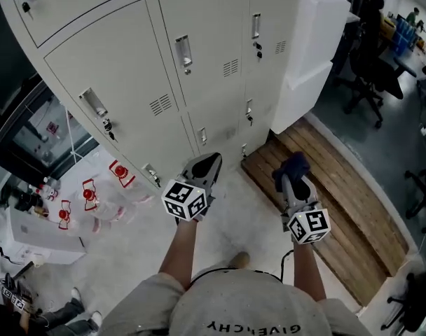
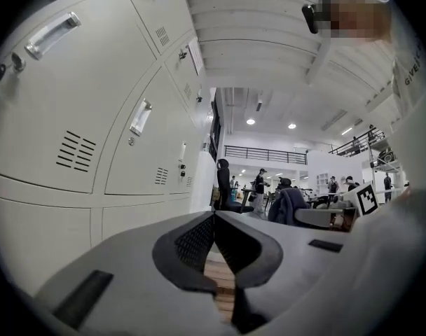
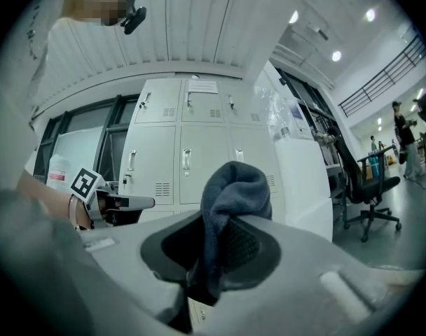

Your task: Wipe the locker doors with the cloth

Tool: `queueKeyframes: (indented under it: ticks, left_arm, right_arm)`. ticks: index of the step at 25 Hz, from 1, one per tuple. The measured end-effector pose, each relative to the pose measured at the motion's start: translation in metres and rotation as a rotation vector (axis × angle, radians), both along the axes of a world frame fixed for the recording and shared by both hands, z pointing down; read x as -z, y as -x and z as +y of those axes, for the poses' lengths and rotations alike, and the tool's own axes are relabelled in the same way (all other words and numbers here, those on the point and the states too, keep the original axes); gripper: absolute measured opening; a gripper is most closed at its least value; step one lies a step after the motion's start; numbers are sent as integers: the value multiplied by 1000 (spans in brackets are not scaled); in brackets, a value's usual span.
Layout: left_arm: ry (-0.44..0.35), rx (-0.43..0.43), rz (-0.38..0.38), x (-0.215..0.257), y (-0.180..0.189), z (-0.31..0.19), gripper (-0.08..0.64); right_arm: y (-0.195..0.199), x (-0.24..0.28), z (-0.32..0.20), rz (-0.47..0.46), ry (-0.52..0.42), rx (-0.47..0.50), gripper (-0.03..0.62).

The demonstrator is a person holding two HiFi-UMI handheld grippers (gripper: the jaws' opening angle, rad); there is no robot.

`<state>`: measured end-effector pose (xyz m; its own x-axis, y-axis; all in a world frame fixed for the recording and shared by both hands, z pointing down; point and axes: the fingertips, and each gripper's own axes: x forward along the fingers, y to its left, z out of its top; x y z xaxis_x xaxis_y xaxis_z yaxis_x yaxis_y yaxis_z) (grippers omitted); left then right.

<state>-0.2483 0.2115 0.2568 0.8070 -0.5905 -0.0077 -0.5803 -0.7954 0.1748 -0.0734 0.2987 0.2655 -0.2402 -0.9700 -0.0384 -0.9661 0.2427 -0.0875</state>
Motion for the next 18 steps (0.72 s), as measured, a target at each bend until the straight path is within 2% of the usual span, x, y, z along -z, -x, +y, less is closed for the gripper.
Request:
queueKeyframes:
  ticks: [11,18]
  left_arm:
    - [10,-24,-31,-10,-51,-53,-2]
    - [-21,-27,-35,-18,-91,-124,-2]
  right_arm:
    - [-24,-18,-45,-21,39,26,54]
    - [-53,-31,-111,-42,51,21,54]
